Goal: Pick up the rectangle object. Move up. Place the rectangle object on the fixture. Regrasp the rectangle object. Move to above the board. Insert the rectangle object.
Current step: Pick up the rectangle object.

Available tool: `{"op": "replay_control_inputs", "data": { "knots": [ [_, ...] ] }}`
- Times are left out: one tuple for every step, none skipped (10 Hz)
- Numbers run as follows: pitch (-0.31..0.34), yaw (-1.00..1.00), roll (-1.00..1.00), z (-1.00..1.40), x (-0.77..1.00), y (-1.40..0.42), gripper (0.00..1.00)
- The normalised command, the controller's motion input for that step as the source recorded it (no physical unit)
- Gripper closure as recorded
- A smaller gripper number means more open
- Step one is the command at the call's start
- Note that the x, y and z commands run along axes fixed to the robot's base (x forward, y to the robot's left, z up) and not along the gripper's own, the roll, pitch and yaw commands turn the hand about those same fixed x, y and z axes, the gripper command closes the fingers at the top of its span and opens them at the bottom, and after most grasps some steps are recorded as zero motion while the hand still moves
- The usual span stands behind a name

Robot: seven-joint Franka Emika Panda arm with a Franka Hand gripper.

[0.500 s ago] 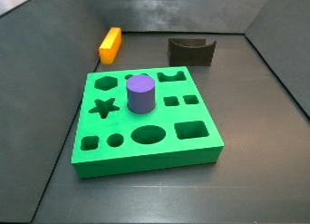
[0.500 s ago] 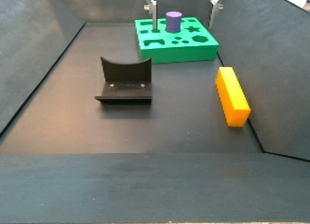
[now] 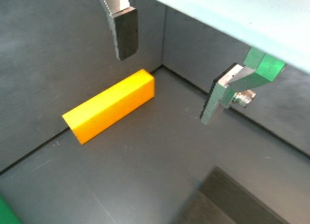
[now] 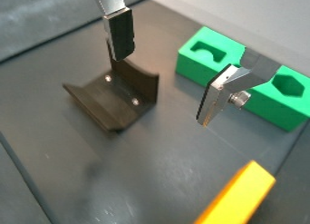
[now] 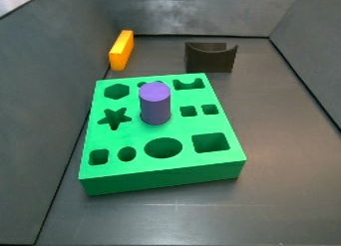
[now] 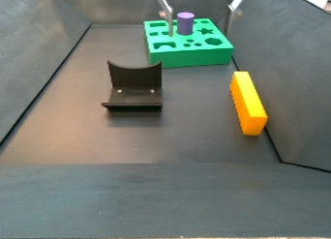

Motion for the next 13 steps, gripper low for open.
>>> {"op": "replay_control_inputs", "data": {
  "knots": [
    [-0.159,0.0,0.09,-0.8,-0.61,0.09,0.0],
    [-0.157,0.0,0.12,-0.87,-0.61,0.07,0.0],
    [-0.153,0.0,0.14,-0.85,-0.66,0.07,0.0],
    [-0.147,0.0,0.15,-0.85,-0.63,0.02,0.0],
    [-0.191,0.0,0.16,-0.79,-0.54,0.0,0.0],
    [-0.189,0.0,0.15,-0.81,-0.48,0.0,0.0],
    [-0.091,0.0,0.2,-0.92,-0.19,0.0,0.0],
    [-0.06,0.0,0.21,-0.95,-0.13,0.0,0.0],
    [-0.051,0.0,0.21,-0.95,-0.14,0.0,0.0],
    [-0.029,0.0,0.21,-0.96,-0.11,0.0,0.0],
    [-0.024,0.0,0.22,-0.95,-0.11,0.0,0.0],
    [-0.026,0.0,0.22,-0.95,-0.12,0.0,0.0],
    [-0.023,0.0,0.22,-0.95,-0.1,0.0,0.0]
  ]
}}
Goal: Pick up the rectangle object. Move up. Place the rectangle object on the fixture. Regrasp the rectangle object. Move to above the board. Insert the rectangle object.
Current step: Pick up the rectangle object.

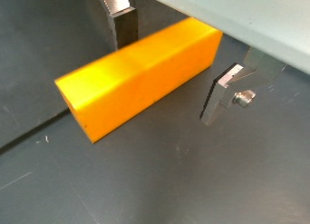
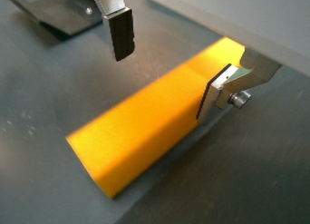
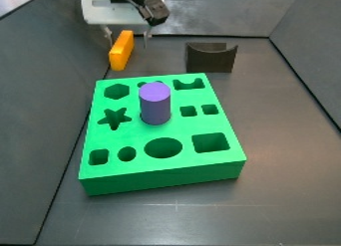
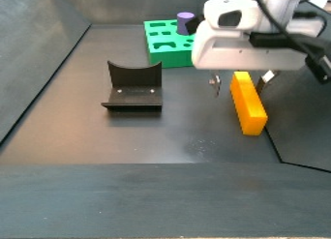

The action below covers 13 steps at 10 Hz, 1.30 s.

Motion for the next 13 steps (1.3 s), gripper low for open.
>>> {"op": "replay_control_inputs", "data": {
  "knots": [
    [-0.02,0.0,0.19,-1.0,-0.02,0.0,0.0],
    [0.0,0.0,0.13,-1.0,0.18,0.02,0.0],
    [-0.053,0.0,0.03,-0.75,0.0,0.17,0.0],
    [0.007,0.0,0.06,0.0,0.0,-0.06,0.0],
    [0.0,0.0,0.0,0.0,0.0,0.0,0.0],
    [0.0,0.0,0.0,0.0,0.0,0.0,1.0],
    [0.0,0.0,0.0,0.0,0.0,0.0,1.0],
    [0.0,0.0,0.0,0.0,0.0,0.0,1.0],
    [0.0,0.0,0.0,0.0,0.0,0.0,1.0],
    [0.0,0.0,0.0,0.0,0.0,0.0,1.0],
    [0.0,0.0,0.0,0.0,0.0,0.0,1.0],
    [0.0,0.0,0.0,0.0,0.0,0.0,1.0],
    [0.0,0.0,0.0,0.0,0.0,0.0,1.0]
  ]
}}
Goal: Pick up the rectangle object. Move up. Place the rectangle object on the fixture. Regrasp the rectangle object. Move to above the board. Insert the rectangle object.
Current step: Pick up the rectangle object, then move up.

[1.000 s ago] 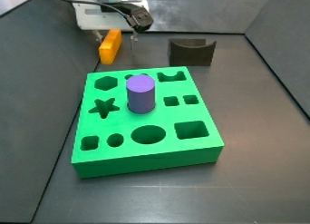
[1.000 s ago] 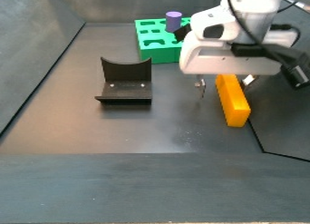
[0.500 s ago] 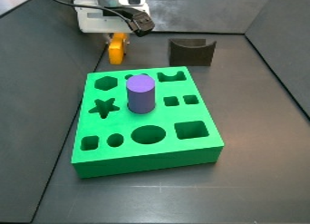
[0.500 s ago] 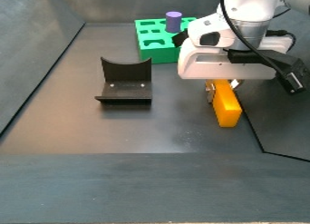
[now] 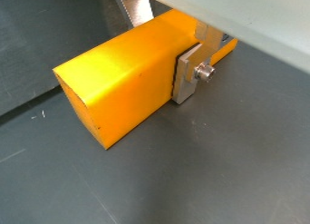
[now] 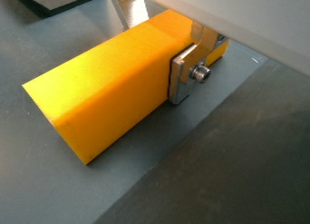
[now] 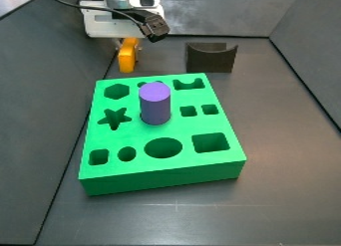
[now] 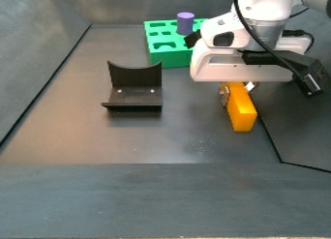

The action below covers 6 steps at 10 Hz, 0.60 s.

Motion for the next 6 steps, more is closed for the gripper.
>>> {"op": "replay_control_inputs", "data": {
  "knots": [
    [0.0,0.0,0.0,0.0,0.0,0.0,1.0],
    [0.0,0.0,0.0,0.0,0.0,0.0,1.0],
    [0.0,0.0,0.0,0.0,0.0,0.0,1.0],
    [0.0,0.0,0.0,0.83,0.0,0.0,1.0],
    [0.024,0.05,0.01,0.77,-0.03,0.09,1.0],
    [0.036,0.03,0.0,0.68,-0.03,0.06,1.0]
  ]
}}
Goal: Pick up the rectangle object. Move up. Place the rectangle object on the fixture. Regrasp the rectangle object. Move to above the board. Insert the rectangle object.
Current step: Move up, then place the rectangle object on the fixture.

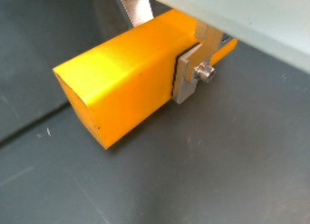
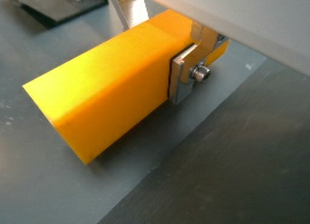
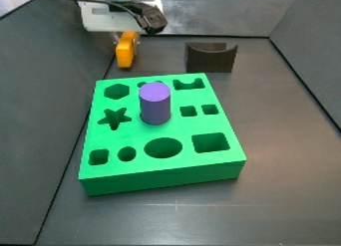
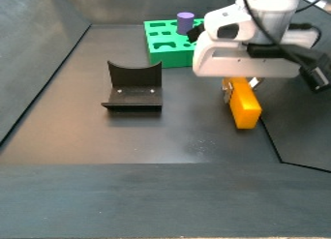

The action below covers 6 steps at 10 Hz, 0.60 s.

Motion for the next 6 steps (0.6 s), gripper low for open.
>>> {"op": "replay_control_inputs", "data": {
  "knots": [
    [0.041,0.02,-0.01,0.57,-0.02,0.04,1.0],
    [0.042,0.01,-0.01,0.45,-0.02,0.03,1.0],
    [0.034,0.01,-0.01,0.27,-0.02,0.02,1.0],
    [0.0,0.0,0.0,1.0,0.0,0.0,1.0],
    [-0.002,0.0,0.0,1.0,0.0,0.0,1.0],
    [0.005,0.0,-0.01,1.0,-0.01,0.0,1.0]
  ]
}}
